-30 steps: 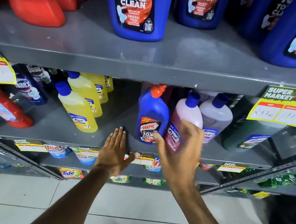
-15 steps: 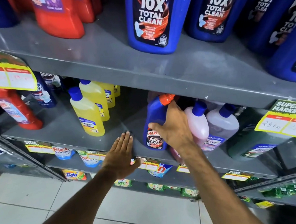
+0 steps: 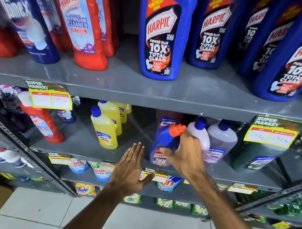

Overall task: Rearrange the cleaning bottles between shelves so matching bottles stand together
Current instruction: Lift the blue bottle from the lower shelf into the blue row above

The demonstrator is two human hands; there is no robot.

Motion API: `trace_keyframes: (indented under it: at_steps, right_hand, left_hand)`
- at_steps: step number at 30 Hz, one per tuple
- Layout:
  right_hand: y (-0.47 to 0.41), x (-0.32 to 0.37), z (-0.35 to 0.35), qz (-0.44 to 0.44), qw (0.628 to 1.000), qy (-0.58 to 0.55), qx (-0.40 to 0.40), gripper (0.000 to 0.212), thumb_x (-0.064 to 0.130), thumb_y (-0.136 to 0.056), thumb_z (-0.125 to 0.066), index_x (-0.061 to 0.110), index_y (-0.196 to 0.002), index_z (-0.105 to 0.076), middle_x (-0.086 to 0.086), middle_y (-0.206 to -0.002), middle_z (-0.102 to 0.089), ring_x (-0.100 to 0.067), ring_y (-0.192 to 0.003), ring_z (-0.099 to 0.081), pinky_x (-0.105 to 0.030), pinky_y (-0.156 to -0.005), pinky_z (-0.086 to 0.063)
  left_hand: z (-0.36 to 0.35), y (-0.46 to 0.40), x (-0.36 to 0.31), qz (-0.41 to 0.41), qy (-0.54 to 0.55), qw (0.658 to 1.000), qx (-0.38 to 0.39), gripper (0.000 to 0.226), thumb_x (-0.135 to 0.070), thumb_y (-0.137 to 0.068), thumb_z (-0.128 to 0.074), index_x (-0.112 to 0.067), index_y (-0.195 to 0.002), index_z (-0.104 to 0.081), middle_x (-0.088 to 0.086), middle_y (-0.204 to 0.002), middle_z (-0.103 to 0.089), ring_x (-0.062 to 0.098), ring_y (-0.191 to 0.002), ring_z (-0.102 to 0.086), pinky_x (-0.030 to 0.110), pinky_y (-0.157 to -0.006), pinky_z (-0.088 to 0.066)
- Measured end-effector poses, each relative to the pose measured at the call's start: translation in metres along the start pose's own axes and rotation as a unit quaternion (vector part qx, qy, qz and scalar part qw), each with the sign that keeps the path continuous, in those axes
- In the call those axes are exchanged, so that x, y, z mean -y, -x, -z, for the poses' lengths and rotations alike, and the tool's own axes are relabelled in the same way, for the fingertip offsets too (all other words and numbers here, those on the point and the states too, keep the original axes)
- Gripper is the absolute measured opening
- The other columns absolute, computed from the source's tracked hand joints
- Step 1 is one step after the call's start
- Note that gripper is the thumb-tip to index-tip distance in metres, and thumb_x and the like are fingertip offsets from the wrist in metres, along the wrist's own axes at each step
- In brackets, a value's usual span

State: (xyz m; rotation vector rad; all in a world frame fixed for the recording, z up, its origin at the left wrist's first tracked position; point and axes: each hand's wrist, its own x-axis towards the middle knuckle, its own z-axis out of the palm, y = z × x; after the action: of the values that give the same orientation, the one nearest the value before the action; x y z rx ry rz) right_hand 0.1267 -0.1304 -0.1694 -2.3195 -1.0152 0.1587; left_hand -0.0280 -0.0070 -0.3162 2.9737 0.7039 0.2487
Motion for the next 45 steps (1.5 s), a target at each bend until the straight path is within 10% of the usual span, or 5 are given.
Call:
trace_keyframes:
  at_steps: [19,28,33,45]
  right_hand:
    - [0.059,0.124,0.271,0.208,0.964,0.003,-0.164,0.053,0.05,-0.065,-0.094,0.027,-0.101,-0.062,0.007,-0.081,-0.07,-0.022,-0.074,-0.063,-0.026,-0.065,-0.033]
    - [-0.015,0.141,0.309,0.214,0.959,-0.002,-0.185,0.055,0.045,-0.07,-0.091,0.021,-0.114,-0.069,0.016,-0.078,-0.068,-0.019,-0.077,-0.065,-0.03,-0.069,-0.041]
    - [-0.063,0.138,0.304,0.201,0.965,-0.01,-0.17,0.062,0.045,-0.07,-0.09,0.021,-0.124,-0.07,0.0,-0.108,-0.079,-0.029,-0.106,-0.072,-0.039,-0.089,-0.056]
    - [-0.122,0.116,0.292,0.17,0.975,-0.022,-0.144,0.052,0.039,-0.07,-0.093,0.018,-0.113,-0.073,0.001,-0.101,-0.079,-0.021,-0.097,-0.073,-0.033,-0.083,-0.057]
  left_hand:
    - [0.263,-0.001,-0.033,-0.058,-0.036,0.967,-0.247,0.095,-0.063,-0.095,-0.054,0.001,-0.159,-0.027,0.017,-0.168,-0.029,0.029,-0.157,-0.023,0.047,-0.126,-0.023]
    - [0.286,-0.058,0.0,0.035,-0.04,0.988,-0.148,0.114,-0.085,-0.091,-0.024,0.001,-0.162,-0.005,0.019,-0.173,-0.006,0.027,-0.16,-0.004,0.033,-0.128,0.005]
    - [0.278,-0.076,0.006,0.068,-0.007,0.995,-0.078,0.129,-0.098,-0.079,-0.016,-0.002,-0.163,-0.003,0.016,-0.174,-0.003,0.025,-0.16,-0.002,0.035,-0.129,-0.001]
    - [0.269,-0.082,0.007,0.073,-0.042,0.993,-0.077,0.136,-0.104,-0.069,-0.002,-0.007,-0.164,-0.012,0.011,-0.174,-0.012,0.02,-0.16,-0.01,0.03,-0.125,-0.001]
